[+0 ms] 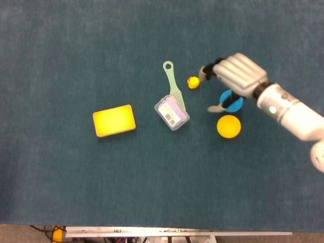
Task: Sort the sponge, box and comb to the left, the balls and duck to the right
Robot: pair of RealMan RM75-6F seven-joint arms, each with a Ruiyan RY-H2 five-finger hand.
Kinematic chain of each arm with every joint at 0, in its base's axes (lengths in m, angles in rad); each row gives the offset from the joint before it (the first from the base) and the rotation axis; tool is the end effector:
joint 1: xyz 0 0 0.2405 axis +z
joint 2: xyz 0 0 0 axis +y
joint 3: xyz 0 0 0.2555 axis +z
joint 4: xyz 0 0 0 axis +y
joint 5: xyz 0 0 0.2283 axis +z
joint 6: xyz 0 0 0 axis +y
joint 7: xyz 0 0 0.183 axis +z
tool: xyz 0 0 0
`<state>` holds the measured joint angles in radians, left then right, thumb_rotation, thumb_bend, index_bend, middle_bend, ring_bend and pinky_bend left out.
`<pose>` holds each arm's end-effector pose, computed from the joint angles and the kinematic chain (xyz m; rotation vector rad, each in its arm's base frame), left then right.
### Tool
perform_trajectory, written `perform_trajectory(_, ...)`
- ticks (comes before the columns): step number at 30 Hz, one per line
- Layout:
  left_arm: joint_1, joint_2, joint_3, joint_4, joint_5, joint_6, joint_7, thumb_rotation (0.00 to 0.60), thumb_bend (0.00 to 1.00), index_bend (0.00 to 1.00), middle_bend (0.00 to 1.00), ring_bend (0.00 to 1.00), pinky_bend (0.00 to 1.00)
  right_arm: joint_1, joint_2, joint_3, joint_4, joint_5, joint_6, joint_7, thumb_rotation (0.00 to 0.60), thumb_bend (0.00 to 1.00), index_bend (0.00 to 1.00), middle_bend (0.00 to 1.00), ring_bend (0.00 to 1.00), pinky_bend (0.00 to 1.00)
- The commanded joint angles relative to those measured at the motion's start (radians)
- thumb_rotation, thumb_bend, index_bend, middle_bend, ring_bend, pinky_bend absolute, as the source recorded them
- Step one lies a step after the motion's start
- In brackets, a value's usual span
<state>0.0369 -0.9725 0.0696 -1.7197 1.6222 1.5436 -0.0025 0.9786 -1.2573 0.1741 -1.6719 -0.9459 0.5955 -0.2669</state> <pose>-0.3168 0.1547 0.1602 -1.4536 -0.9591 -0.8087 -0.0864 -0.3945 -0.0201 2.1759 -1.0369 0.7603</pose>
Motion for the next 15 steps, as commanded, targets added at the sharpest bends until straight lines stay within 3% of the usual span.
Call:
perform_trajectory(1,0.003,0.001,0.001,0.001,-0.003,0.004,-0.002,0.600,0.43,0.36,0.34,0.31,0.22,0.047,-0.036,0.006,0.047,0.043,-0.031,0.004,0.370,0.00,0.33,0.38,0.27,0.34)
perform_trajectory(6,0.010,0.005,0.003,0.000,-0.008,0.010,-0.005,0.600,0.43,0.36,0.34,0.31,0.22,0.099,-0.092,-0.024,0.102,0.091,-0.039,-0.032,0.363,0.00,0.33,0.38,0.25,0.27)
perform_trajectory(15,0.016,0.003,0.004,-0.008,-0.013,0.013,-0.001,0.600,0.43,0.36,0.34,0.31,0.22,0.181,-0.217,-0.077,0.241,0.192,-0.020,-0.104,0.362,0.00,0.33,0.38,0.24,0.25)
